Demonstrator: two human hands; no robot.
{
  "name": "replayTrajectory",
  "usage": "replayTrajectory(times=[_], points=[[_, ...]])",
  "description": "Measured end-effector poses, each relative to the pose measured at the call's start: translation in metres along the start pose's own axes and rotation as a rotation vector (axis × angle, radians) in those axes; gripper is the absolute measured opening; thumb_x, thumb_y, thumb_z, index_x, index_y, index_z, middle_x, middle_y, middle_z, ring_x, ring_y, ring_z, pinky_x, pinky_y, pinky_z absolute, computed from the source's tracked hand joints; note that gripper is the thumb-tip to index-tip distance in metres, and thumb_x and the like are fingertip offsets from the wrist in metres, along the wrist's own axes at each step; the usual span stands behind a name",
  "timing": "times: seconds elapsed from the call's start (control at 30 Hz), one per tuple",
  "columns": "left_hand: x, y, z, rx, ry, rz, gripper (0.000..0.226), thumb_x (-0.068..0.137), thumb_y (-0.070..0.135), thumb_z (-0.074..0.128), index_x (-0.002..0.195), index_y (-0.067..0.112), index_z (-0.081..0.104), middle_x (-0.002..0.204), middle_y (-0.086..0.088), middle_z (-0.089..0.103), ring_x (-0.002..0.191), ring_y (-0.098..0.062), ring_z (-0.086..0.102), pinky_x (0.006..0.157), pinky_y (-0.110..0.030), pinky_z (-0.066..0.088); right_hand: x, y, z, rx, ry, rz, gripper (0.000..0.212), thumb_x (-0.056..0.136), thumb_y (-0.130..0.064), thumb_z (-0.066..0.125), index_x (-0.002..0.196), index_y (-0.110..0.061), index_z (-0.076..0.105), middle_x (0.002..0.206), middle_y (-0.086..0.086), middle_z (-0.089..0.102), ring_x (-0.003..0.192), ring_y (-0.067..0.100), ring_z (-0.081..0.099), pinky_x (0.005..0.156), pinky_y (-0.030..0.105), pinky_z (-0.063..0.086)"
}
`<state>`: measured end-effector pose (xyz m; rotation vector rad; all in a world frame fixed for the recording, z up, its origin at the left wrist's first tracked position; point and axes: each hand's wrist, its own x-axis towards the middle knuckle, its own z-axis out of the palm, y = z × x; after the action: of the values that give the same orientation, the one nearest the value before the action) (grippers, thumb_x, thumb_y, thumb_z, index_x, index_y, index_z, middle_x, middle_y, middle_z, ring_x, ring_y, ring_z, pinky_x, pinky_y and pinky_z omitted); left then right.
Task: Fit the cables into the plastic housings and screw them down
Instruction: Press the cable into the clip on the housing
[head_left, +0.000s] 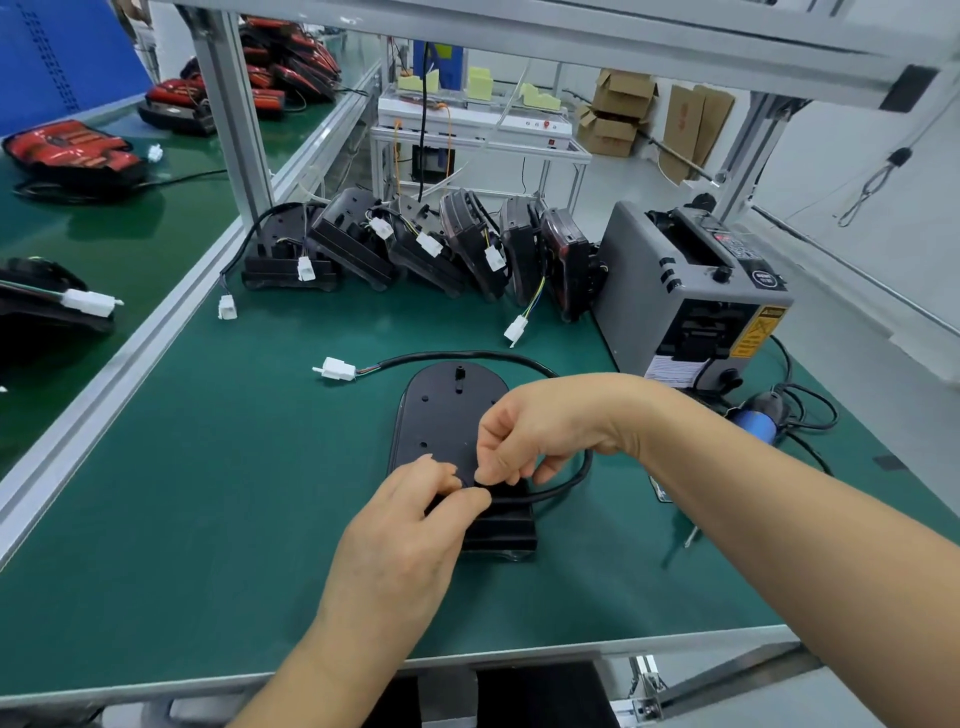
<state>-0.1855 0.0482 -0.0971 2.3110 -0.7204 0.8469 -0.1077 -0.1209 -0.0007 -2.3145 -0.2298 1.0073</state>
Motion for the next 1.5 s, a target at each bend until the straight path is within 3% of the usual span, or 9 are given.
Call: replayTrajectory(times=[0.2,0.33,0.47,0.6,0.67,0.8,0.97,1.07,1.5], points=[[0.000,0.002,-0.002,-0.010,-0.014,-0.030,0.018,0.072,-0.003,0.071,0.085,0.011,0.073,0.081,-0.003,0.057,0.087,-0.018,0.060,0.057,-0.033,0.054,-0.007,0.003,0.002,0.036,0.058,-0.004,0.012,0.088,-0.030,0.066,0.078,-0.024,0.061,0.072,-0.009,0.062,0.070,0.006,0.055,0.073,0.024,0.049],[0.000,0.004,-0.003,-0.018,-0.026,-0.036,0.023,0.070,-0.009,0.077,0.084,0.009,0.074,0.080,-0.004,0.058,0.085,-0.023,0.066,0.059,-0.035,0.056,-0.035,0.033,-0.021,0.205,0.449,0.005,0.010,0.089,-0.016,0.061,0.079,-0.017,0.063,0.069,-0.005,0.063,0.056,0.004,0.054,0.058,0.021,0.049],[0.000,0.003,-0.004,-0.038,-0.054,-0.045,0.034,0.061,-0.010,0.081,0.086,0.011,0.073,0.083,-0.002,0.057,0.090,-0.017,0.060,0.057,-0.038,0.056,-0.081,0.108,-0.062,0.155,0.853,0.335,0.014,0.091,-0.015,0.059,0.081,-0.006,0.061,0.062,0.005,0.058,0.054,0.017,0.054,0.060,0.032,0.056],[0.000,0.000,-0.001,-0.067,-0.046,-0.046,0.036,0.066,-0.008,0.080,0.091,0.015,0.069,0.086,0.000,0.055,0.094,-0.015,0.057,0.058,-0.038,0.056,-0.099,0.163,-0.069,0.168,0.796,0.674,0.029,0.091,-0.014,0.058,0.117,-0.001,0.060,0.068,0.002,0.054,0.057,0.017,0.052,0.057,0.027,0.048],[-0.001,-0.001,0.000,-0.071,-0.034,-0.040,0.028,0.074,-0.004,0.074,0.092,0.016,0.067,0.086,0.003,0.053,0.095,-0.014,0.057,0.062,-0.038,0.057,-0.095,0.179,-0.068,0.284,0.876,0.642,0.033,0.092,-0.024,0.055,0.125,-0.017,0.057,0.078,-0.006,0.053,0.064,0.010,0.051,0.057,0.021,0.044],[-0.002,0.000,-0.001,-0.063,-0.022,-0.030,0.020,0.075,0.003,0.066,0.091,0.015,0.069,0.086,0.003,0.053,0.094,-0.014,0.057,0.065,-0.037,0.057,-0.094,0.179,-0.070,0.642,0.695,0.660,0.060,0.085,-0.022,0.070,0.131,0.006,0.044,0.118,0.025,0.061,0.097,0.032,0.065,0.052,0.028,0.055],[-0.001,0.000,0.000,-0.044,-0.028,-0.044,0.025,0.072,-0.006,0.077,0.088,0.013,0.072,0.084,0.001,0.056,0.092,-0.014,0.056,0.067,-0.036,0.058,-0.094,0.177,-0.054,0.715,0.792,0.627,0.070,0.063,-0.040,0.078,0.108,0.010,0.056,0.077,0.021,0.071,0.061,0.027,0.069,0.049,0.028,0.056],[-0.001,0.000,0.000,-0.052,-0.018,-0.024,0.023,0.074,-0.002,0.073,0.090,0.015,0.069,0.086,0.003,0.053,0.091,-0.014,0.057,0.063,-0.037,0.057,-0.086,0.180,-0.046,0.764,0.840,0.594,0.059,0.072,-0.045,0.076,0.100,0.004,0.058,0.075,0.018,0.068,0.054,0.025,0.065,0.050,0.030,0.054],[0.001,0.000,-0.002,-0.071,-0.047,-0.038,0.031,0.064,-0.007,0.080,0.087,0.012,0.070,0.081,0.000,0.055,0.088,-0.015,0.057,0.059,-0.037,0.056,-0.097,0.194,-0.026,1.321,0.963,0.142,0.029,0.086,-0.036,0.059,0.102,-0.013,0.053,0.090,0.009,0.059,0.076,0.021,0.060,0.060,0.029,0.057]])
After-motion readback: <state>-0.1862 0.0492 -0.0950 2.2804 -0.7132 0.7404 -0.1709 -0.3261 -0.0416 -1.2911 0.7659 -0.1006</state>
